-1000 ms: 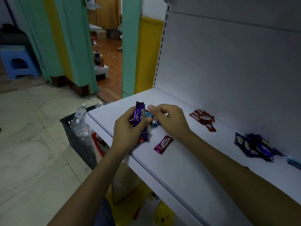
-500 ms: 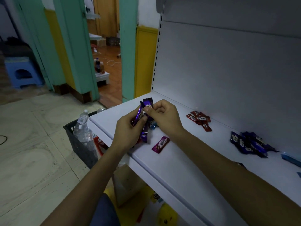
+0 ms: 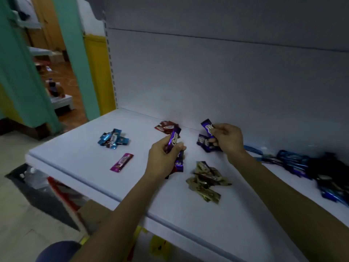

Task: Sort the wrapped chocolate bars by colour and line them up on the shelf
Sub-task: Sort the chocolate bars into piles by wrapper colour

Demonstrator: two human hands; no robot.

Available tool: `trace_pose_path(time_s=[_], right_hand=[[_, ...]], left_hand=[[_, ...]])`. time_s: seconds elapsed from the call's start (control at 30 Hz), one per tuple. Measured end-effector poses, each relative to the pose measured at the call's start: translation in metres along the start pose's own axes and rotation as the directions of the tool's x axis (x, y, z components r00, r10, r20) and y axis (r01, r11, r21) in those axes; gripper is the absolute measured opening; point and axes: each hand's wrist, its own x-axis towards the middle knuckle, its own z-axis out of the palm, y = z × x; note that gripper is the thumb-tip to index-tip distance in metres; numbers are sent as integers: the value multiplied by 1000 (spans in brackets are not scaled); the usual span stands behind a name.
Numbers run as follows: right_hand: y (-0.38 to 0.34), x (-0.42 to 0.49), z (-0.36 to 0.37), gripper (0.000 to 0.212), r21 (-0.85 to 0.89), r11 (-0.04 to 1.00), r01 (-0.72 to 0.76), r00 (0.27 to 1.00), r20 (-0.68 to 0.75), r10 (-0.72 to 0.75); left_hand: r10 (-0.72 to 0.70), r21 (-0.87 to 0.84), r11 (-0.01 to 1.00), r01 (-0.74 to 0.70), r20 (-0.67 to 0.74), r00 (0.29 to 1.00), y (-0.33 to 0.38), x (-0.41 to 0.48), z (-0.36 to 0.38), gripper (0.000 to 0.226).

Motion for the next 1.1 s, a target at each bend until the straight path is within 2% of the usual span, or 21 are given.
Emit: trace_pose_path(time_s=[0.1, 0.2, 0.33, 0.4, 0.47, 0.53, 0.57, 0.63, 0.73, 0.83, 0.9, 1.0, 1.03, 1.1], right_hand=[[24, 19, -27, 6, -189, 982, -32, 996, -83, 17], [35, 28, -29, 3, -330, 944, -32, 994, -111, -5], [36, 32, -26, 10, -551, 833, 40, 988, -103, -115], [28, 27, -20, 13, -591, 800, 106, 974, -102, -204], [14, 12, -6, 14, -399, 892, 210, 969, -35, -244], [-4, -10, 11, 21, -132, 965, 226, 960, 198, -198], [-9, -21, 19, 18, -73, 973, 221, 920, 347, -183], [-14, -35, 30, 11, -11, 972, 236, 821, 537, -194], [-14, -38, 33, 12, 23, 969, 245, 769, 605, -208], [-12, -36, 26, 7, -27, 965, 262, 730, 659, -179], [-11, -31, 22, 2, -46, 974, 223, 793, 590, -154], [-5, -6, 10, 5, -82, 987, 138, 966, 232, -116], [-2, 7, 2, 9, -183, 969, 164, 983, 108, -146], [9, 32, -17, 20, -380, 909, 171, 981, -21, -194]], left_hand=[[12, 70, 997, -11, -11, 1000, -12, -3, 5, 8], [-17, 31, 999, 18, -26, 1000, -12, -5, 4, 3], [-28, 29, 999, 28, -7, 1000, -12, -5, 4, 9], [-35, 19, 999, 35, -2, 999, -11, -5, 4, 15], [-39, 18, 999, 39, 4, 999, -10, -5, 4, 22], [-30, 41, 999, 29, 13, 999, -10, -5, 3, 21], [-16, 55, 998, 15, 15, 1000, -10, -5, 3, 20], [25, 78, 997, -26, 19, 1000, -12, -5, 2, 15], [59, 85, 994, -61, 22, 998, -14, -5, 2, 4], [62, 88, 994, -65, 36, 997, -13, -5, 4, 13], [49, 88, 995, -52, 36, 998, -15, -4, 4, 13], [24, 67, 997, -24, 8, 1000, -18, -2, 3, 12], [26, 72, 997, -27, 5, 1000, -18, -1, 3, 11], [30, 85, 996, -30, 6, 1000, -18, -1, 3, 11]])
